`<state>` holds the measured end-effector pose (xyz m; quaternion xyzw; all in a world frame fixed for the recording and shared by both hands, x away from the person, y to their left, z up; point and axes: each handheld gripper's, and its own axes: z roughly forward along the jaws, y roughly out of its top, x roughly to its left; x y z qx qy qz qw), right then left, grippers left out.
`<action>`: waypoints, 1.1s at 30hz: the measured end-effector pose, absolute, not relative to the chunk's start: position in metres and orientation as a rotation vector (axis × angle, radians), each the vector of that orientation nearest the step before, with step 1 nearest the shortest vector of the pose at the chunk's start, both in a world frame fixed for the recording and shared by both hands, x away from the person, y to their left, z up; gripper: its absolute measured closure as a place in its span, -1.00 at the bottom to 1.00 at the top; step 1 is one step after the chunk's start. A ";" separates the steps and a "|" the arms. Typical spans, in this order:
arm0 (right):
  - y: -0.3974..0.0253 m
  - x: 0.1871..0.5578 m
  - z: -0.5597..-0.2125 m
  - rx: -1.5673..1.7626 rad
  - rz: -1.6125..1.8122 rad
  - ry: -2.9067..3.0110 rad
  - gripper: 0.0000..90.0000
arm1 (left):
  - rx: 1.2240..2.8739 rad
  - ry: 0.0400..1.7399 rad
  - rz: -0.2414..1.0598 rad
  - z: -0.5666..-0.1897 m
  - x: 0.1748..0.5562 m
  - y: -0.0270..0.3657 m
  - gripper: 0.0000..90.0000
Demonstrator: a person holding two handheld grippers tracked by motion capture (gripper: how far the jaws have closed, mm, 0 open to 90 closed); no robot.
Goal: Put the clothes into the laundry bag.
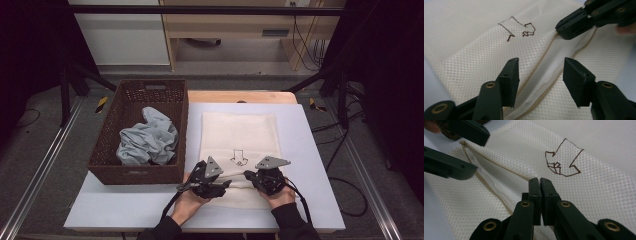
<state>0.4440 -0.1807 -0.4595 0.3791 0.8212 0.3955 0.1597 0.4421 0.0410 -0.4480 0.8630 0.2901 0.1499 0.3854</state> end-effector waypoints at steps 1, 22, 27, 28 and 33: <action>-0.181 0.444 -0.459 1.094 1.134 2.344 0.96 | 2.206 0.745 0.385 -0.451 0.444 0.038 -0.04; -0.180 0.436 -0.457 1.104 1.090 2.284 0.00 | 2.176 0.803 0.410 -0.456 0.459 0.031 0.90; -0.173 0.441 -0.462 1.143 1.000 2.301 0.09 | 2.166 0.797 0.405 -0.454 0.458 0.032 0.89; -0.173 0.441 -0.462 1.143 1.000 2.301 0.09 | 2.166 0.795 0.405 -0.454 0.458 0.032 0.89; -0.173 0.445 -0.464 1.138 0.947 2.296 0.44 | 2.166 0.783 0.400 -0.454 0.456 0.033 0.88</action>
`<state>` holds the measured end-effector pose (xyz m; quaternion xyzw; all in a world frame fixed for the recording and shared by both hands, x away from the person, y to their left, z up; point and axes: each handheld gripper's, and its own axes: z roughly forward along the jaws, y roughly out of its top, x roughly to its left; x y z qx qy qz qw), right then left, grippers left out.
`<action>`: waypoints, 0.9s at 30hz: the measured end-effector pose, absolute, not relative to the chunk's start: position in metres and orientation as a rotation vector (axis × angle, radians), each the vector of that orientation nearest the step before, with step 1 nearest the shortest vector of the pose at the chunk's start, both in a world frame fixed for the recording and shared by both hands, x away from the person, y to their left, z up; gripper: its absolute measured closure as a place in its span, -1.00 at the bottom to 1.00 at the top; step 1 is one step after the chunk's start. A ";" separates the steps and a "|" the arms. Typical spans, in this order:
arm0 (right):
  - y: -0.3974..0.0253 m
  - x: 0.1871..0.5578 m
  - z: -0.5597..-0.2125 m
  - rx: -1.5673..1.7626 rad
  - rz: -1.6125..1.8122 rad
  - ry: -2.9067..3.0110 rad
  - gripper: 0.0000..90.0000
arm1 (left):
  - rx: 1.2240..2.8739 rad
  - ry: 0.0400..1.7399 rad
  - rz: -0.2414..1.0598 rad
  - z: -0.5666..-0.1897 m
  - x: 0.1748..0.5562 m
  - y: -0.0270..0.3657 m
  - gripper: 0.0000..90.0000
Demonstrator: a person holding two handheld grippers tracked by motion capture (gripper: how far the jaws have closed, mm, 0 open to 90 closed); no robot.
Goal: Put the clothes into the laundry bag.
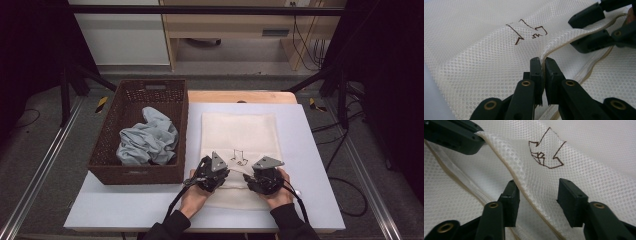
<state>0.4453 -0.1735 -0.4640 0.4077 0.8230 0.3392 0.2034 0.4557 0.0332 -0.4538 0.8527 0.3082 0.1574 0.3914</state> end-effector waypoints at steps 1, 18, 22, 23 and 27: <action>-0.173 0.445 -0.464 1.138 0.947 2.296 0.44 | 2.162 0.782 0.395 -0.454 0.455 0.034 0.88; -0.180 0.447 -0.458 1.170 1.062 2.301 0.94 | 2.125 0.679 0.301 -0.435 0.412 0.052 0.49; -0.182 0.447 -0.456 1.181 1.095 2.296 0.94 | 2.195 0.655 0.268 -0.456 0.401 0.047 0.77; -0.182 0.447 -0.456 1.181 1.095 2.296 0.94 | 2.195 0.655 0.268 -0.456 0.401 0.047 0.82; -0.183 0.446 -0.454 1.195 1.112 2.277 0.94 | 2.247 0.657 0.268 -0.471 0.401 0.043 0.88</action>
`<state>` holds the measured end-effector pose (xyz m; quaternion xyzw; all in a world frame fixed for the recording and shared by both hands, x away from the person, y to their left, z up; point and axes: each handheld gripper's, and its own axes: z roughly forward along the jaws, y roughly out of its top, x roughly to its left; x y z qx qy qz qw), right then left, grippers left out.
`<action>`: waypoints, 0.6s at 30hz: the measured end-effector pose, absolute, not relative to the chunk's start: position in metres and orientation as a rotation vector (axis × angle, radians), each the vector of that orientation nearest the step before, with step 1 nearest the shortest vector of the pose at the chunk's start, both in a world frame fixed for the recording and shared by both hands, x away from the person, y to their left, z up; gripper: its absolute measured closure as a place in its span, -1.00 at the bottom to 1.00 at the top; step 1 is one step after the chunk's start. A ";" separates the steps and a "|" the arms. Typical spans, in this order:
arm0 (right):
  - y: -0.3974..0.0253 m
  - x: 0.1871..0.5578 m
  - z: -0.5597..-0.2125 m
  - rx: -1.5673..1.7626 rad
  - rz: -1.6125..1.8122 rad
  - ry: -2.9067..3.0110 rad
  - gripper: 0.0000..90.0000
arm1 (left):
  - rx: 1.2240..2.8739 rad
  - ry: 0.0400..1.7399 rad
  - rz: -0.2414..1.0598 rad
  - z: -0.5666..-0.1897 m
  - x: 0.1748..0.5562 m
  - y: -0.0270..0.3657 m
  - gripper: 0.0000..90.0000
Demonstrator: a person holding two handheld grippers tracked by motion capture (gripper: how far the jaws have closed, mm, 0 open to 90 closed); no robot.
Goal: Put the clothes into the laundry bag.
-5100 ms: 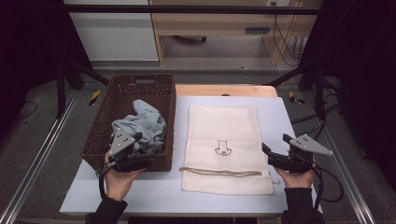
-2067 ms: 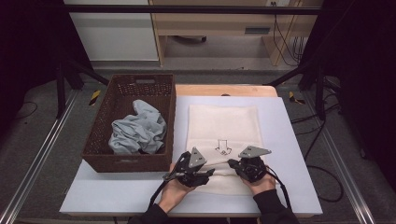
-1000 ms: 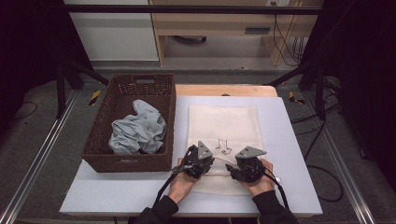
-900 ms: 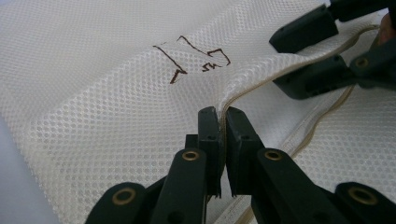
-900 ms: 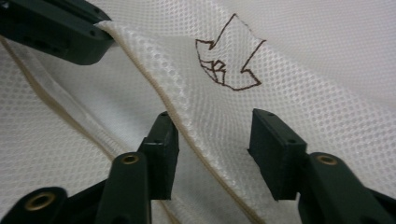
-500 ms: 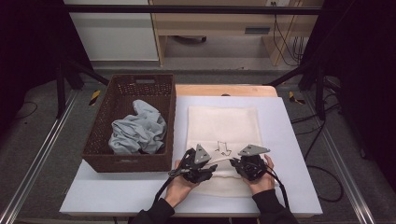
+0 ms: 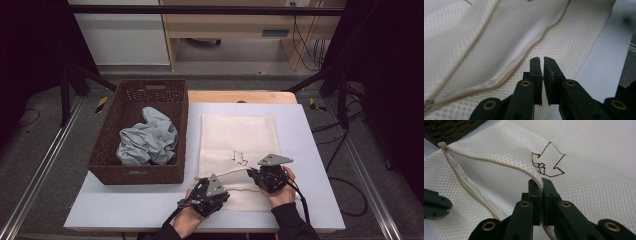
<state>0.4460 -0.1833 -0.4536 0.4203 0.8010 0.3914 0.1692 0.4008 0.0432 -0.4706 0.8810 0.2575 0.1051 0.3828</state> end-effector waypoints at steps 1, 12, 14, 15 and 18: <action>-0.184 0.446 -0.453 1.191 1.121 2.270 0.94 | 2.257 0.654 0.273 -0.473 0.401 0.043 0.90; -0.193 0.450 -0.431 1.127 1.225 2.166 0.94 | 2.246 0.675 0.279 -0.481 0.401 0.043 0.93; -0.196 0.450 -0.425 1.123 1.242 2.133 0.94 | 2.247 0.680 0.276 -0.480 0.401 0.043 0.93; -0.197 0.450 -0.422 1.126 1.254 2.118 0.94 | 2.248 0.679 0.276 -0.480 0.401 0.043 0.93; -0.201 0.451 -0.417 1.133 1.271 2.089 0.94 | 2.247 0.679 0.274 -0.480 0.401 0.043 0.92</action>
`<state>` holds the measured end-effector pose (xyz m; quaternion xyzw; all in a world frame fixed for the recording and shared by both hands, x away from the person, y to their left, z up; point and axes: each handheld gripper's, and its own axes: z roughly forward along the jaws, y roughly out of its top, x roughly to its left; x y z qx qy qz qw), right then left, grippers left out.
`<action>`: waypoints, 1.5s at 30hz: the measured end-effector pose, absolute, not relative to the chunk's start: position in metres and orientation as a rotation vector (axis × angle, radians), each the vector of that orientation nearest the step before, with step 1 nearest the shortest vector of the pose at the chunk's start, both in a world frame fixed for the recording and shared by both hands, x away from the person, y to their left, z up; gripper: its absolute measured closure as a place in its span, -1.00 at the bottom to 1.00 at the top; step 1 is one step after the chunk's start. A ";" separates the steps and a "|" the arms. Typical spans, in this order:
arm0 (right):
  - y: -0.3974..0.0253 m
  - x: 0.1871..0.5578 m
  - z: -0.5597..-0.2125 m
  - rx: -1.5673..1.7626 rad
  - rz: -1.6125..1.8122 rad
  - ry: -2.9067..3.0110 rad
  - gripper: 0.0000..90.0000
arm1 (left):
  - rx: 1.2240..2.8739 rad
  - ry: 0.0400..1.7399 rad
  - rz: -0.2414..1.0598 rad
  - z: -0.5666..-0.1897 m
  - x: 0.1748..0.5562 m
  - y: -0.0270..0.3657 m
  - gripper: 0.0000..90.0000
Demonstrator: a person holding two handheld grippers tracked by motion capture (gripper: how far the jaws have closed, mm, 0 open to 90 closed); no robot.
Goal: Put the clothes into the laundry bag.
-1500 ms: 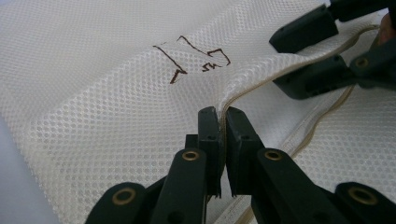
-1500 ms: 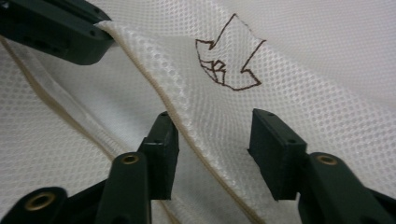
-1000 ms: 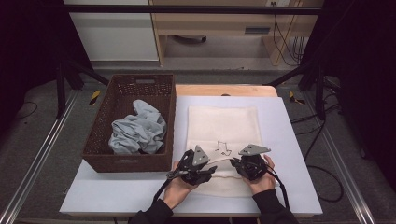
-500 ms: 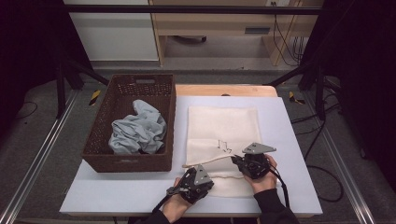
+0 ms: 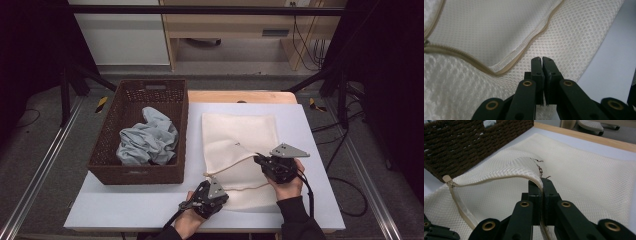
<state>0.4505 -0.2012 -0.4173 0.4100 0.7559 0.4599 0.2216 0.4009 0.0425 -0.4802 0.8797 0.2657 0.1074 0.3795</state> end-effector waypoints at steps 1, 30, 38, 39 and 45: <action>-0.202 0.450 -0.417 1.134 1.269 2.086 0.94 | 2.245 0.679 0.267 -0.480 0.401 0.042 0.84; -0.199 0.442 -0.417 1.148 1.240 2.093 0.94 | 2.031 0.768 0.445 -0.383 0.415 0.115 -0.28; -0.199 0.442 -0.417 1.149 1.235 2.098 0.94 | 1.963 0.844 0.513 -0.367 0.429 0.150 -0.34; -0.199 0.442 -0.417 1.148 1.233 2.099 0.94 | 1.956 0.850 0.516 -0.365 0.431 0.154 -0.35; -0.200 0.442 -0.417 1.146 1.235 2.099 0.94 | 1.913 0.900 0.557 -0.352 0.440 0.180 -0.38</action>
